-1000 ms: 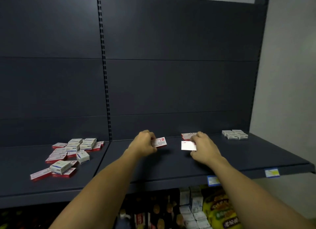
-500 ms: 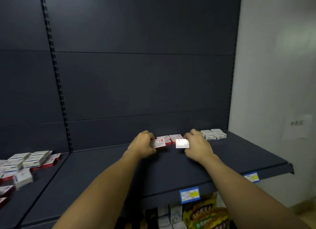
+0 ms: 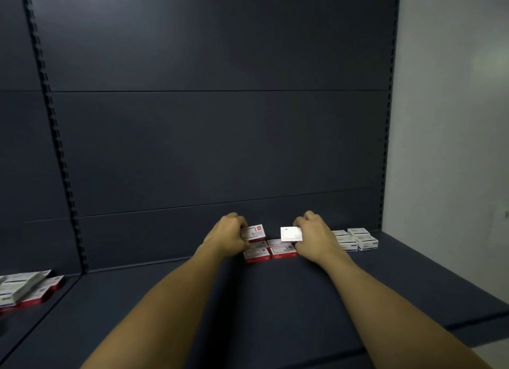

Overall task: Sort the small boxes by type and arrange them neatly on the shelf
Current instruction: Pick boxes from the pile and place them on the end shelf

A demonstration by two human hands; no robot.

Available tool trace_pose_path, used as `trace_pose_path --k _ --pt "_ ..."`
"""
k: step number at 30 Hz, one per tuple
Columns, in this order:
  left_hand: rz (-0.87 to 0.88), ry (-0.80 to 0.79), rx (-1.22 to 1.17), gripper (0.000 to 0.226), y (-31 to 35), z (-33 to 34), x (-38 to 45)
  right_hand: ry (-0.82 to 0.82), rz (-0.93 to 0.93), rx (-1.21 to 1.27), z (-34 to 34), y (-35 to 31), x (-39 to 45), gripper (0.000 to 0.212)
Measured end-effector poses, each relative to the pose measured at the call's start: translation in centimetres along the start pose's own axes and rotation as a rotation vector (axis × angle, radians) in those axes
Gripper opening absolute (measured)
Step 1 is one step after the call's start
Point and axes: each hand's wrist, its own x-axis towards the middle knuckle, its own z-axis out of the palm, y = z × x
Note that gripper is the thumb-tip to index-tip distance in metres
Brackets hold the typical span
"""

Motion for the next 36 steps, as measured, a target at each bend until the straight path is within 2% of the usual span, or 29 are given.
trace_pose_path --k 6,13,19,32,36 --pt "-0.082 0.015 0.012 0.036 1.6 1.9 0.5 -0.021 -0.049 0.065 1.5 3.2 1.6 0.044" --pt "-0.158 0.063 0.019 0.052 3.7 3.8 -1.0 -0.088 -0.164 0.092 2.3 5.6 1.4 0.041" --pt "-0.187 0.026 0.039 0.04 4.2 3.1 -2.4 -0.117 -0.25 0.126 2.4 5.2 1.0 0.041" --pt "-0.074 -0.142 0.084 0.044 3.8 3.5 -4.0 -0.289 -0.266 0.196 3.5 5.2 0.7 0.052" --pt "-0.078 -0.113 0.053 0.048 3.6 4.1 -3.8 -0.284 -0.248 0.227 4.0 5.0 0.7 0.054"
